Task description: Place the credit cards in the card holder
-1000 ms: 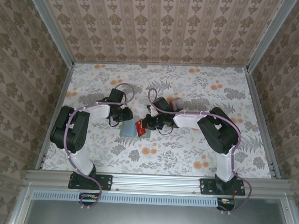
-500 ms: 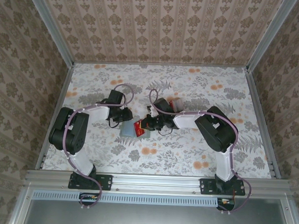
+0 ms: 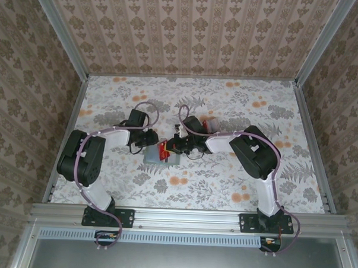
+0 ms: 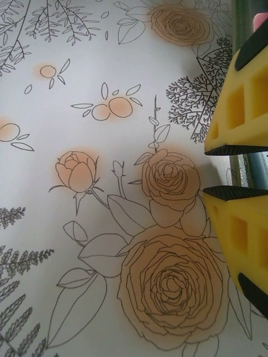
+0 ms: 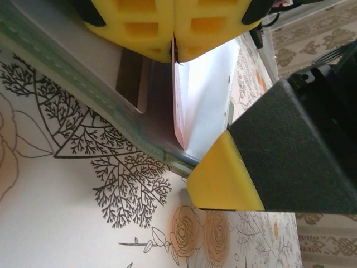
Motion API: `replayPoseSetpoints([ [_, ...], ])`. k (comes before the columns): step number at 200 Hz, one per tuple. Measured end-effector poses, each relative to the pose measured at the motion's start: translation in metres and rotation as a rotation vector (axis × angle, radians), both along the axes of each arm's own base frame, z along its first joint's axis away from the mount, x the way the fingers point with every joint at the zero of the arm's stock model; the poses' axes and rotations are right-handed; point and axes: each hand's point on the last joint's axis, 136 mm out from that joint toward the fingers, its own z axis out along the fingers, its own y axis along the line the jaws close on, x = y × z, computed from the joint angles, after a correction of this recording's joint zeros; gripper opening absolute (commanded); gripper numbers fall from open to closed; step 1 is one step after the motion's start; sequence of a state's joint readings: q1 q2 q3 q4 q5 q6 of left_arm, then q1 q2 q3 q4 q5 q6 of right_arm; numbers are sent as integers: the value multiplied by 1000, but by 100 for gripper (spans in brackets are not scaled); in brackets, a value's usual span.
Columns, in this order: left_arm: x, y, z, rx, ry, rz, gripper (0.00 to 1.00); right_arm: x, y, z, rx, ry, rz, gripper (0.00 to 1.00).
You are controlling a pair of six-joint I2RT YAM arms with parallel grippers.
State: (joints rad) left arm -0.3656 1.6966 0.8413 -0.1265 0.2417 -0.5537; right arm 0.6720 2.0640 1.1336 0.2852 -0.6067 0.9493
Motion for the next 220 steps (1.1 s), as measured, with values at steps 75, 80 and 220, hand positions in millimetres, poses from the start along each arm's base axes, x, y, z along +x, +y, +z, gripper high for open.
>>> replayPoseSetpoints([
  [75, -1, 1, 1, -6, -4, 7, 27, -5, 14, -1, -3, -24, -53, 1],
  [80, -1, 1, 1, -5, -2, 7, 28, -6, 14, -2, -5, -25, -56, 1],
  [220, -81, 48, -2, 117, 190, 63, 30, -11, 19, -7, -19, -49, -39, 1],
])
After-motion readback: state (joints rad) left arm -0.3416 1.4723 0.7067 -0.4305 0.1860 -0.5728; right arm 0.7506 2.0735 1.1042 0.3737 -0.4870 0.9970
